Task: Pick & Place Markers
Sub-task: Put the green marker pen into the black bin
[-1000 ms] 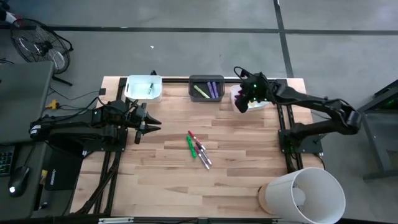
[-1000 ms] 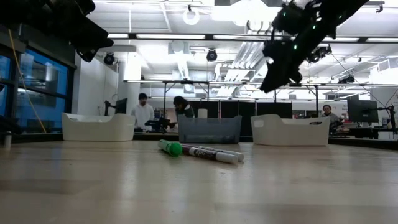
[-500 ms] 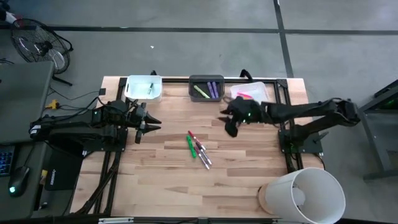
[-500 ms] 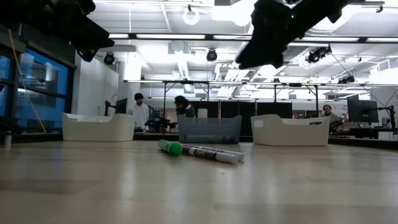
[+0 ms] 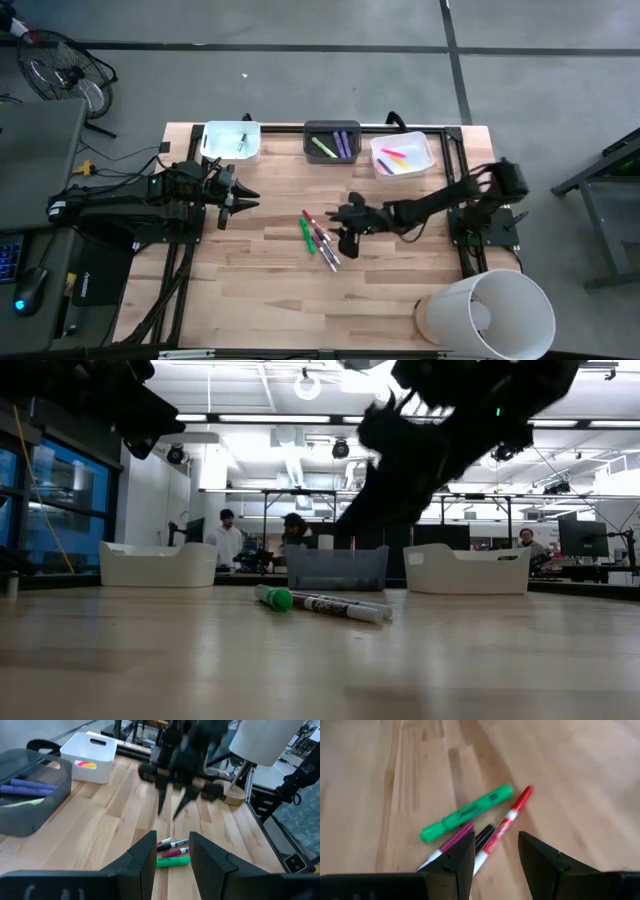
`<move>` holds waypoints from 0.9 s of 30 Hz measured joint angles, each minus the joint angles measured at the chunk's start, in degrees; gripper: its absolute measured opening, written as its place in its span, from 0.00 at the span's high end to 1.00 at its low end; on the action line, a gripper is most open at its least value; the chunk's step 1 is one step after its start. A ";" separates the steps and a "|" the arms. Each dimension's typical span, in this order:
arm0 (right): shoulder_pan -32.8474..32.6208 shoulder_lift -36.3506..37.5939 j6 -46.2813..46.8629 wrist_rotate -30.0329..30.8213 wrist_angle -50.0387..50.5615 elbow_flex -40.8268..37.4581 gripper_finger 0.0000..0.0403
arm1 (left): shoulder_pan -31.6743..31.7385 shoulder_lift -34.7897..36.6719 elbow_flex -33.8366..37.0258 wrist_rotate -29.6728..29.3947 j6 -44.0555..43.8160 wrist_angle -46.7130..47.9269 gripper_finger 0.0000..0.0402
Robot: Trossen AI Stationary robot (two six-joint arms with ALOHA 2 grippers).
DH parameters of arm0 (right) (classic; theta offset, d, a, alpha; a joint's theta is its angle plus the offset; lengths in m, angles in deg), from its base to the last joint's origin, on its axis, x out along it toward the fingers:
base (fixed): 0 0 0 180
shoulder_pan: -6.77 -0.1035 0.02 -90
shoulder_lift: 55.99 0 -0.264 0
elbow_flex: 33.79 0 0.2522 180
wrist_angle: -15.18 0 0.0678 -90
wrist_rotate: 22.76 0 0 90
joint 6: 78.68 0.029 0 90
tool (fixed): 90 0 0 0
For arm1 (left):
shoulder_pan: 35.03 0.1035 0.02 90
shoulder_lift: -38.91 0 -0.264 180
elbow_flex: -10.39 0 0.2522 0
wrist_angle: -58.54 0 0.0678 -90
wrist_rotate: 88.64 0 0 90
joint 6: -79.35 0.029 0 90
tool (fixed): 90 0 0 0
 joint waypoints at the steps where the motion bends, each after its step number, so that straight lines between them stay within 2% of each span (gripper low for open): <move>1: -0.51 -1.66 0.00 -0.23 -1.23 0.00 0.65 | -0.02 -0.01 0.00 0.00 0.00 -0.48 0.72; 7: -3.39 -9.25 -0.75 0.09 -0.69 6.84 0.65 | 0.00 -0.01 0.00 0.03 -0.02 -1.40 0.72; 11: -4.47 -12.63 -2.01 3.17 6.01 14.20 0.65 | -0.01 -0.02 0.00 0.01 -0.02 -1.41 0.72; 14: -3.99 -13.63 6.16 6.09 15.38 20.31 0.65 | 0.00 0.00 0.00 -0.01 -0.11 -1.50 0.72; 19: -2.37 -13.65 18.57 6.42 29.13 29.92 0.65 | -0.02 -0.01 0.00 -0.13 -0.72 -1.35 0.72; 24: -1.22 -13.90 21.36 6.88 35.44 35.88 0.65 | -0.02 0.00 0.00 -0.16 -0.72 -1.31 0.72; 27: -0.60 -15.42 23.14 4.83 36.42 37.71 0.65 | -0.02 0.00 0.00 -0.14 -0.72 -0.83 0.72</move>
